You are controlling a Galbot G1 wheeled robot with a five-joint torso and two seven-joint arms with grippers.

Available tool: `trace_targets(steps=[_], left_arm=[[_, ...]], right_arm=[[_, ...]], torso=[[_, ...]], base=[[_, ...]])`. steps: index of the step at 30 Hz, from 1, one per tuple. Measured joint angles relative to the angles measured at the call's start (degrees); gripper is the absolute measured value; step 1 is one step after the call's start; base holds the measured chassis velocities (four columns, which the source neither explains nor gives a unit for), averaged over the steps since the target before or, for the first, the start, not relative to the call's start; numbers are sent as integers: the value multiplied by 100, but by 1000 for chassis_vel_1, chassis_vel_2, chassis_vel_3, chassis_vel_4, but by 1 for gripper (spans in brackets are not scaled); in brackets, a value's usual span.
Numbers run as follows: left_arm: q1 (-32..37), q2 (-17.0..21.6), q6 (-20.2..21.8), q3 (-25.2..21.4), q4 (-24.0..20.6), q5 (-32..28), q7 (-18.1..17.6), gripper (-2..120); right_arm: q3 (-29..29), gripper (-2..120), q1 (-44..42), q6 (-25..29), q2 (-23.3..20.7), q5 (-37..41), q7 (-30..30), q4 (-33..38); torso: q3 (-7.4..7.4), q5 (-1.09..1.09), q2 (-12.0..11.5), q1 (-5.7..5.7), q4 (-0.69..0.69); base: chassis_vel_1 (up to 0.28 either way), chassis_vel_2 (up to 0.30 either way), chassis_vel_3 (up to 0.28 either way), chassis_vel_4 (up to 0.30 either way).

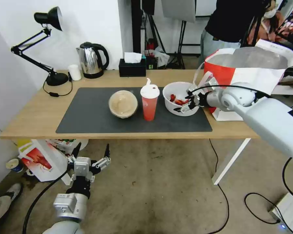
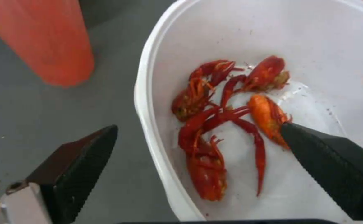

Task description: Pick up the trash from the table and place it into the takeout bag.

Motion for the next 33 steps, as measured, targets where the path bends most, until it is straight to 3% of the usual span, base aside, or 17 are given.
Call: trace_targets(steps=[23, 33], left_arm=[[0, 0, 0, 0, 0, 0, 0, 100], [1, -1, 0, 0, 0, 0, 0, 100]], right_arm=[[-217, 99, -19, 4, 198, -122, 57, -228], [-255, 78, -35, -21, 210, -125, 120, -297]], torso=[[-1, 0, 0, -1, 0], [1, 2, 0, -1, 2]], base=[[0, 0, 0, 0], [0, 0, 0, 0]])
